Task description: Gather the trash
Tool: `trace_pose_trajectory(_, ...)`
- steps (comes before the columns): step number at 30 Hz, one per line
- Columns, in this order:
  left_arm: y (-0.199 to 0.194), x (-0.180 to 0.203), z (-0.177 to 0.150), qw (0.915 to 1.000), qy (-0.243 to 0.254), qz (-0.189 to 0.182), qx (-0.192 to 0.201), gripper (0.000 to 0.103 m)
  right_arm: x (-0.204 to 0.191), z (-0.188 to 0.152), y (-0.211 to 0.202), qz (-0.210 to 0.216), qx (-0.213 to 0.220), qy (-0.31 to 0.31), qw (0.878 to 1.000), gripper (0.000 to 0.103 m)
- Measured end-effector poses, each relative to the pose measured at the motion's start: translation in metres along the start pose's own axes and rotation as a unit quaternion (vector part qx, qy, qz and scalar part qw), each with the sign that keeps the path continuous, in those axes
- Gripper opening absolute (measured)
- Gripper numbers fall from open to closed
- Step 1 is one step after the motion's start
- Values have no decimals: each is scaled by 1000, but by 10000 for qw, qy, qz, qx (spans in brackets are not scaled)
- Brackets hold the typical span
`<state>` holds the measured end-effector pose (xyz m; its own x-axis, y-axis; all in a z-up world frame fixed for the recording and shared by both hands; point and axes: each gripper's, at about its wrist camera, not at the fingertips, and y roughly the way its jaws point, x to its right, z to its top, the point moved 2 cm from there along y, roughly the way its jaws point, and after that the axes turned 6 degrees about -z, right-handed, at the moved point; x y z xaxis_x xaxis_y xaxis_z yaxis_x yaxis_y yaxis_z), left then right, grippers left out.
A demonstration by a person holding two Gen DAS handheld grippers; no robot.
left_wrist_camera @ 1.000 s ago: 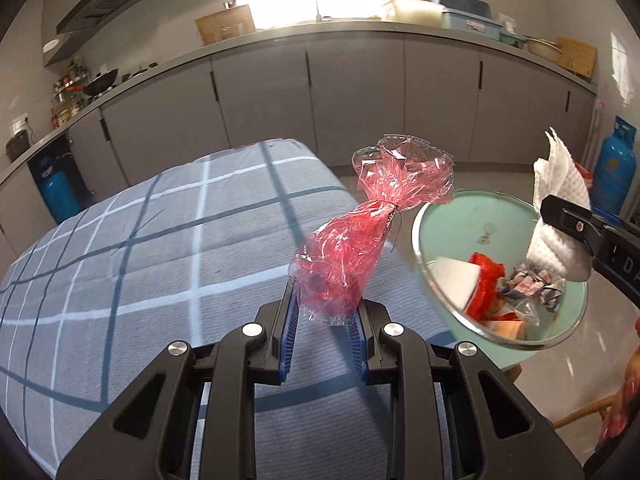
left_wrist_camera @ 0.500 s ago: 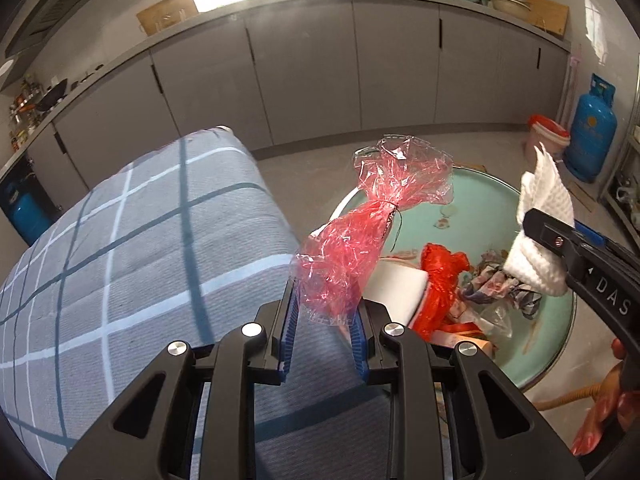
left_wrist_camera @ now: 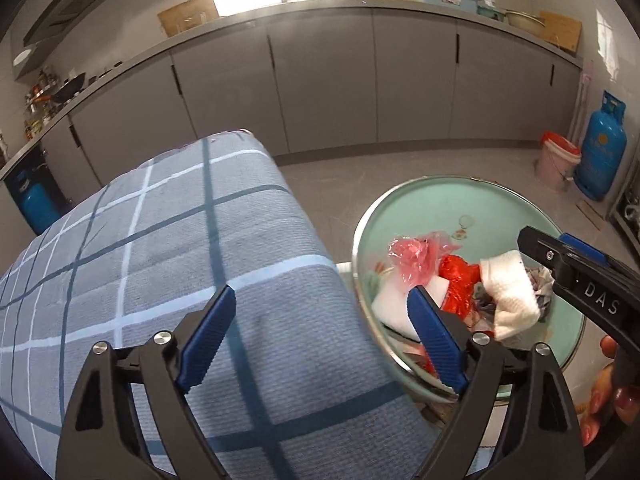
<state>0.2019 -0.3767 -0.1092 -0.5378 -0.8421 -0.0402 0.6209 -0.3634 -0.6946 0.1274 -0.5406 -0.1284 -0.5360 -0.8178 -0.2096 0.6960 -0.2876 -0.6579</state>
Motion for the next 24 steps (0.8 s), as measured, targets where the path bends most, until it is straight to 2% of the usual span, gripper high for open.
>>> trace_pose_trajectory(6, -11, -20, -7, 9997, -197, 112, 54, 97, -5, 0, -2, -90, 71, -66, 9999, 63)
trace_pose_trajectory(16, -41, -52, -28, 9982, -399, 391, 226, 98, -29, -8, -12, -222, 205, -461, 9985, 78)
trace_pose_trajectory(18, -50, -64, -35, 9976, -500, 416, 240, 98, -36, -12, -20, -136, 258, -492, 9984, 85)
trace_pose_trajectory(24, -90, -105, -62, 9920, -881, 809, 404, 98, -70, -27, -54, 338, 558, -566, 9963, 98)
